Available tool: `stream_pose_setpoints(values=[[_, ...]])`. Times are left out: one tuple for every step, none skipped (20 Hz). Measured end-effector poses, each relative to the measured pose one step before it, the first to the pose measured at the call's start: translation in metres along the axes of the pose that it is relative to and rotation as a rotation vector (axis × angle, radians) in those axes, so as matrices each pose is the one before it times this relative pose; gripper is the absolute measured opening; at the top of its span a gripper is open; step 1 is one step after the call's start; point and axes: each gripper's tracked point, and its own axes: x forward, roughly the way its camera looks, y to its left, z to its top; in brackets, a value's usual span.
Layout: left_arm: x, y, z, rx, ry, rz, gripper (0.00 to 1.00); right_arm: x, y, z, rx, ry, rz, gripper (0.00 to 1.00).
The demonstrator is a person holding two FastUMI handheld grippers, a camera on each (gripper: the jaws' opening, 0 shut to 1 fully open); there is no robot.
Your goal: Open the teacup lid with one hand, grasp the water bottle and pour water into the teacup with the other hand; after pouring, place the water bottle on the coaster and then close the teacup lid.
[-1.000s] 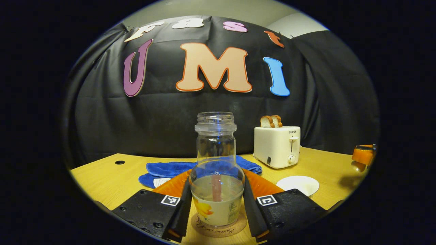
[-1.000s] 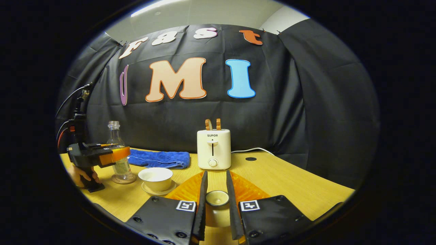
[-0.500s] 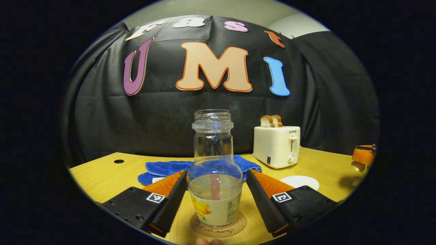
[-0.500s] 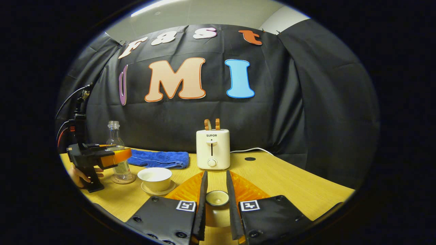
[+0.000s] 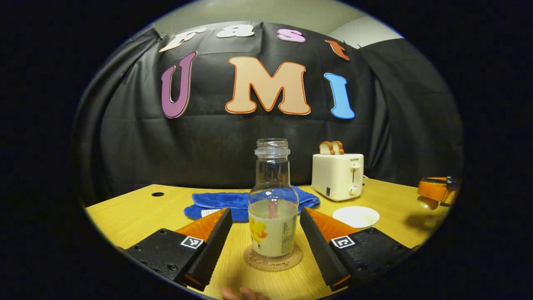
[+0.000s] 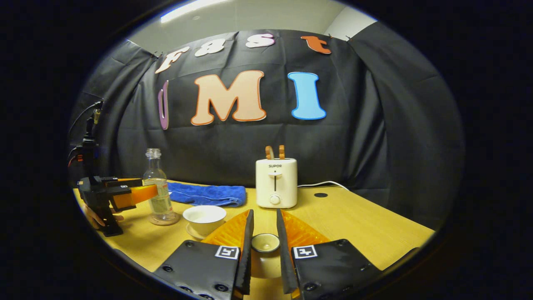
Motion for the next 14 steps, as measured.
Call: stream_pose_setpoints(values=[[-0.01351, 0.00307, 0.00046, 0.0007, -0.00035, 0.00192, 0.95, 0.00463, 0.00737, -0.00055, -0.00033, 0.00277, 0.01964, 0.33], [-0.01349, 0.00262, 0.00078, 0.00128, -0.00216, 0.00217, 0.95, 0.00461, 0.00833, -0.00057, 0.00133, 0.00066, 0.02085, 0.33], [-0.01244, 0.00414, 0.00014, 0.00042, 0.00052, 0.00436, 0.95, 0.00522, 0.00776, -0.00048, 0.00003, 0.00179, 0.01701, 0.32], [-0.01176, 0.00538, 0.00097, 0.00167, -0.00474, 0.00271, 0.95, 0.00485, 0.00782, -0.00089, 0.00061, 0.00055, 0.0135, 0.33], [-0.01006, 0.00581, 0.00057, -0.00087, 0.00142, 0.00888, 0.94, 0.00455, 0.00677, 0.00039, 0.00113, -0.0011, 0.01166, 0.33], [-0.00973, 0.00896, -0.00031, 0.00047, 0.00126, 0.02378, 0.94, 0.00531, 0.00623, -0.00069, -0.00025, 0.00175, 0.00692, 0.33], [-0.0081, 0.01054, 0.00016, -0.00095, 0.00051, 0.02942, 0.94, 0.00558, 0.00613, 0.00034, 0.00116, -0.00107, 0.00578, 0.33], [-0.00618, 0.00713, 0.00096, 0.00133, -0.00041, 0.02747, 0.94, 0.00625, 0.00604, -0.00108, -0.00048, 0.00122, -0.00079, 0.33], [-0.00347, 0.00443, -0.0007, 0.00137, 0.00126, 0.0188, 0.94, 0.00692, 0.00666, 0.00027, 0.00073, -0.00082, 0.0018, 0.33], [-0.00156, 0.00028, 0.0011, 0.00065, 0.00022, 0.00408, 0.94, 0.00723, 0.008, -0.00145, -0.00016, 0.00122, 0.00499, 0.33], [0.00078, -0.00238, -0.0015, 0.001, 0.00165, -0.00668, 0.95, 0.00832, 0.00826, -0.00009, 0.00007, 0.00206, 0.00939, 0.33], [-0.00009, -0.0003, 0.00064, -0.0004, 0.00065, -0.00475, 0.95, 0.00973, 0.00552, -0.00171, -0.00133, 0.0042, -0.00405, 0.33], [-0.00084, 0.00011, 0.00029, -0.00036, 0.00044, -0.00012, 0.95, 0.00837, 0.00319, 0.0005, 0.00189, -0.00276, -0.00489, 0.33], [0.00022, -0.0004, -0.00032, -0.00039, 0.00052, -0.00027, 0.95, 0.00842, 0.00488, -0.00155, -0.001, 0.00335, -0.00176, 0.33]])
